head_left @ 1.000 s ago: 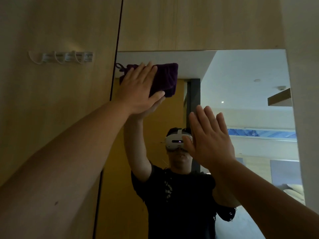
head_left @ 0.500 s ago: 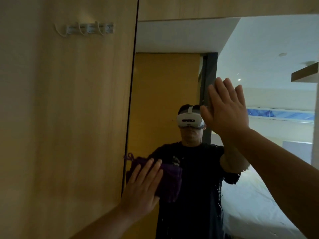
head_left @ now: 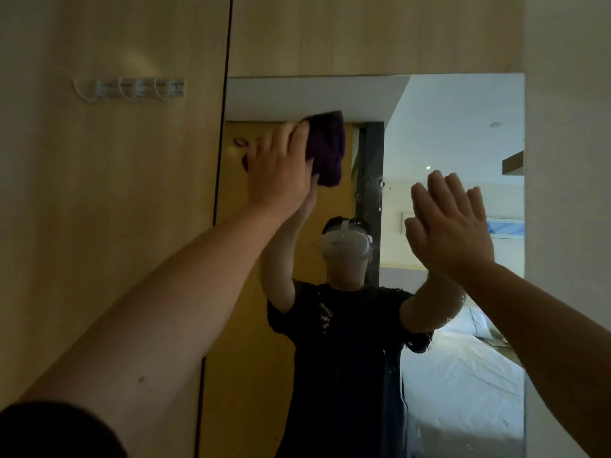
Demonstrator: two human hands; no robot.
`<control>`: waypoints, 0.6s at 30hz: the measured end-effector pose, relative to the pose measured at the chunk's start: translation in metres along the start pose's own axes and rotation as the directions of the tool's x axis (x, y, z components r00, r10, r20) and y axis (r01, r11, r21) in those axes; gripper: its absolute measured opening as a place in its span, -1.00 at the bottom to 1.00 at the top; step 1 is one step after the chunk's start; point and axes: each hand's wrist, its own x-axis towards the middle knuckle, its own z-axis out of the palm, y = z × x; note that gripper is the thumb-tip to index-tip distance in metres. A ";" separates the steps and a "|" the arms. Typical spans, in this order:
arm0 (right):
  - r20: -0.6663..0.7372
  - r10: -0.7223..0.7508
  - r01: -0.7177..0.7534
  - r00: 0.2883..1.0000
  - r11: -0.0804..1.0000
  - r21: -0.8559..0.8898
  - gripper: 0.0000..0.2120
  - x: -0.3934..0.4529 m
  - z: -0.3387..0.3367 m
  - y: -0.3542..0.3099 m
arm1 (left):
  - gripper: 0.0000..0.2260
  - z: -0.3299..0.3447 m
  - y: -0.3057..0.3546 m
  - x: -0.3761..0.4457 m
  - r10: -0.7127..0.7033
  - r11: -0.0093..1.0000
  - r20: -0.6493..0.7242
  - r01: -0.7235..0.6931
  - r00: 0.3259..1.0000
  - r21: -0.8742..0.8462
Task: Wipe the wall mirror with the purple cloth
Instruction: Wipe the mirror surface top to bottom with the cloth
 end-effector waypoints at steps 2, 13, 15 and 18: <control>-0.009 -0.004 0.004 1.000 1.000 -0.012 -0.39 -0.003 0.005 0.003 | -0.52 0.005 0.019 0.039 0.084 0.996 0.082 -0.084 0.993 0.001; -0.075 -0.042 0.045 0.996 0.998 0.050 -0.36 -0.002 0.014 0.009 | -0.38 0.037 0.050 -0.096 0.290 0.956 0.231 -0.290 0.929 -0.034; -0.086 -0.037 0.041 0.996 0.998 0.051 -0.39 -0.003 0.015 0.009 | -0.35 0.032 0.054 -0.166 0.310 0.950 0.259 -0.309 0.915 -0.046; -0.096 -0.027 0.032 0.995 0.998 0.051 -0.43 -0.004 0.014 0.008 | -0.31 0.031 0.055 -0.243 0.333 0.939 0.291 -0.345 0.897 -0.010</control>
